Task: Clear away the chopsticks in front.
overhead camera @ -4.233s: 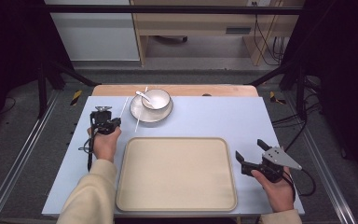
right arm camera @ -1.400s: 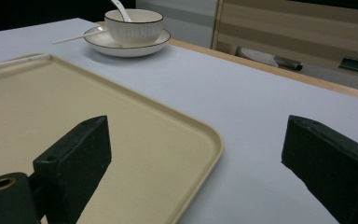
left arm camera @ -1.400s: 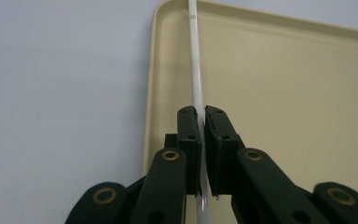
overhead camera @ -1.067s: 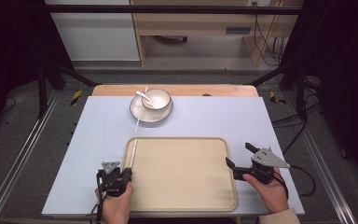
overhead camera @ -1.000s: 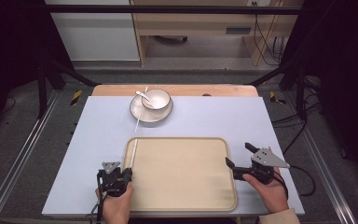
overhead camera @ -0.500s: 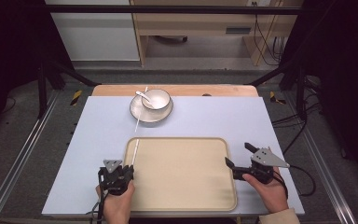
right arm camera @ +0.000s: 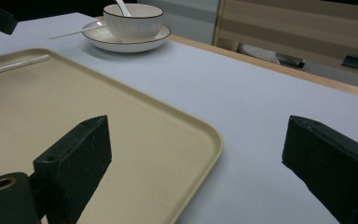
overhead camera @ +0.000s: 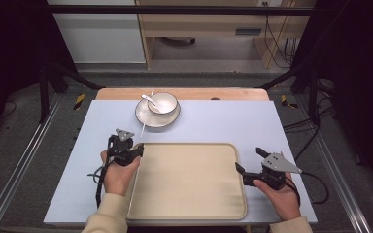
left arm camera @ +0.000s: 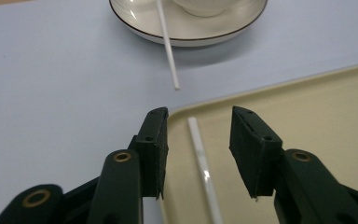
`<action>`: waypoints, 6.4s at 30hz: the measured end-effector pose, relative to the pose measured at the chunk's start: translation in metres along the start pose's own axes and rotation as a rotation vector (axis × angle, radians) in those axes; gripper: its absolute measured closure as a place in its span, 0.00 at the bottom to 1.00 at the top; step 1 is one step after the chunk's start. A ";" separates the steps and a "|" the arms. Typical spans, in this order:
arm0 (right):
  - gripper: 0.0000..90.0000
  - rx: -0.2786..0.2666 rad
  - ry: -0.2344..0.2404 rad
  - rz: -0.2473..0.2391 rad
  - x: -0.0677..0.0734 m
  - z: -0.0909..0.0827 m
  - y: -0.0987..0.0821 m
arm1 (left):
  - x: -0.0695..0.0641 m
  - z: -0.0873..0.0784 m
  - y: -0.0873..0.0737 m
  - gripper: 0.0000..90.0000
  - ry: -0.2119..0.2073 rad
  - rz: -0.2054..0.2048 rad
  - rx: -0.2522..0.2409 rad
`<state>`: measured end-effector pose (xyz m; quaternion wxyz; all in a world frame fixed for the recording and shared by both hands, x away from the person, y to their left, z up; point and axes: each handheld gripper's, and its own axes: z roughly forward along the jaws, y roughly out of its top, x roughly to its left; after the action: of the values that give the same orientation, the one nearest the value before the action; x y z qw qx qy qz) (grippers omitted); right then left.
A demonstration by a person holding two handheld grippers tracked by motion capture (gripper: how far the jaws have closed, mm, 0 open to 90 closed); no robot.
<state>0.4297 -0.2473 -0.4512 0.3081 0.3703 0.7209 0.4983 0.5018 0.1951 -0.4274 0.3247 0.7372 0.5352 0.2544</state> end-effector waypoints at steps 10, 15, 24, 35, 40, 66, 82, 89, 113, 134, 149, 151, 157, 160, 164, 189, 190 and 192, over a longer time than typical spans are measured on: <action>0.08 0.023 -0.001 -0.025 0.000 0.005 -0.001 | 0.023 0.039 0.035 0.46 -0.020 0.026 0.016; 0.08 0.034 0.000 -0.046 0.004 0.005 -0.001 | 0.034 0.060 0.053 0.37 -0.053 0.019 0.007; 0.08 0.047 -0.011 -0.060 0.002 0.004 -0.003 | 0.035 0.089 0.068 0.51 -0.055 0.062 0.029; 0.08 0.052 -0.012 -0.055 0.002 0.003 -0.003 | 0.037 0.108 0.066 0.65 -0.033 0.054 0.019; 0.08 0.053 -0.008 -0.055 0.002 0.004 -0.003 | 0.034 0.112 0.067 0.73 -0.030 0.056 0.008; 0.08 0.052 -0.006 -0.049 0.001 0.004 -0.004 | 0.047 0.090 0.065 0.95 0.046 -0.078 -0.024; 0.07 0.053 -0.002 -0.040 0.001 0.002 -0.003 | 0.062 0.049 0.041 0.95 0.055 -0.173 -0.052; 0.06 0.053 0.004 -0.034 0.001 0.002 -0.003 | 0.061 0.033 0.024 0.95 0.074 -0.188 -0.067; 0.06 0.042 0.002 -0.029 0.004 -0.002 0.000 | 0.003 -0.058 -0.046 0.95 0.063 -0.191 -0.164; 0.06 0.038 0.000 -0.009 0.004 -0.005 0.000 | -0.051 -0.081 -0.073 0.95 0.006 -0.202 -0.165; 0.06 0.041 -0.001 0.001 0.004 -0.006 -0.002 | -0.071 -0.078 -0.097 0.95 -0.036 -0.279 -0.118; 0.06 0.041 0.000 0.004 0.003 -0.006 -0.002 | -0.070 -0.076 -0.102 0.95 -0.046 -0.299 -0.107; 0.06 0.043 0.004 0.005 0.003 -0.005 -0.002 | -0.065 -0.074 -0.104 0.95 -0.030 -0.309 -0.098; 0.06 0.044 0.004 0.003 0.004 -0.005 -0.002 | -0.059 -0.069 -0.106 0.95 -0.007 -0.303 -0.072; 0.06 0.044 0.004 0.003 0.004 -0.005 -0.002 | -0.056 -0.065 -0.108 0.95 0.003 -0.308 -0.066; 0.07 0.043 0.012 0.000 0.004 -0.004 -0.002 | -0.059 -0.060 -0.107 0.87 0.034 -0.267 -0.108; 0.07 0.044 0.013 -0.003 0.004 -0.004 -0.002 | -0.056 -0.061 -0.102 0.84 0.041 -0.232 -0.113; 0.07 0.046 0.013 -0.003 0.004 -0.003 -0.002 | -0.051 -0.060 -0.094 0.78 0.038 -0.196 -0.126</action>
<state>0.4243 -0.2458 -0.4521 0.2954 0.3731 0.7347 0.4835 0.3846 0.1793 -0.4597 0.3834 0.6546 0.5936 0.2686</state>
